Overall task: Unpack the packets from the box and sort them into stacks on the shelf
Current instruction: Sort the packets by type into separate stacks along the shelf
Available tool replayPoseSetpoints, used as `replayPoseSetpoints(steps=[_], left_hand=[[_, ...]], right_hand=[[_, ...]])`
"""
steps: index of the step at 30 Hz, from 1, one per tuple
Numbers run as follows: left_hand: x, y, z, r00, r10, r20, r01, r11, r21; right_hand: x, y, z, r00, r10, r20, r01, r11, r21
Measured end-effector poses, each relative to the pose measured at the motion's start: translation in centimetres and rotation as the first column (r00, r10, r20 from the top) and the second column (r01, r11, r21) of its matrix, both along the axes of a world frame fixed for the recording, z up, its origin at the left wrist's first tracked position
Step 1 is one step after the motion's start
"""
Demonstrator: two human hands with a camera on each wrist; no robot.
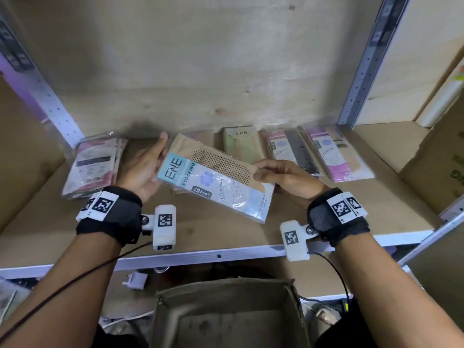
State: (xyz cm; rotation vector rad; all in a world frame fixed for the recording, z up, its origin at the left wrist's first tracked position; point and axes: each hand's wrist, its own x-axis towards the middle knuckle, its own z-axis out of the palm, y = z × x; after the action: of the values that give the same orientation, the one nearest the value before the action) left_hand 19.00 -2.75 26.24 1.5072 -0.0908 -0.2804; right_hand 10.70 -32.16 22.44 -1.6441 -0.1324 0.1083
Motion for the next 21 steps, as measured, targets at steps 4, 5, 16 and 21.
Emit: replayPoseSetpoints(steps=[4, 5, 16, 21], left_hand=[[0.1, -0.3, 0.3, 0.968, -0.221, -0.120, 0.202, 0.968, -0.147], [0.1, -0.4, 0.3, 0.964, -0.236, -0.122, 0.215, 0.963, -0.164], [1.1, 3.1, -0.9, 0.963, 0.151, -0.225, -0.229, 0.896, -0.381], [0.5, 3.9, -1.8, 0.987, 0.050, -0.151, -0.073, 0.986, -0.151]], right_hand=[[-0.2, -0.1, -0.1, 1.000, -0.028, 0.000, 0.028, 1.000, 0.004], [-0.3, -0.1, -0.2, 0.999, -0.044, -0.005, 0.044, 0.999, 0.005], [-0.2, 2.4, 0.7, 0.996, -0.016, -0.088, 0.035, 0.975, 0.221], [1.0, 4.5, 0.6, 0.993, -0.076, -0.093, 0.103, 0.938, 0.331]])
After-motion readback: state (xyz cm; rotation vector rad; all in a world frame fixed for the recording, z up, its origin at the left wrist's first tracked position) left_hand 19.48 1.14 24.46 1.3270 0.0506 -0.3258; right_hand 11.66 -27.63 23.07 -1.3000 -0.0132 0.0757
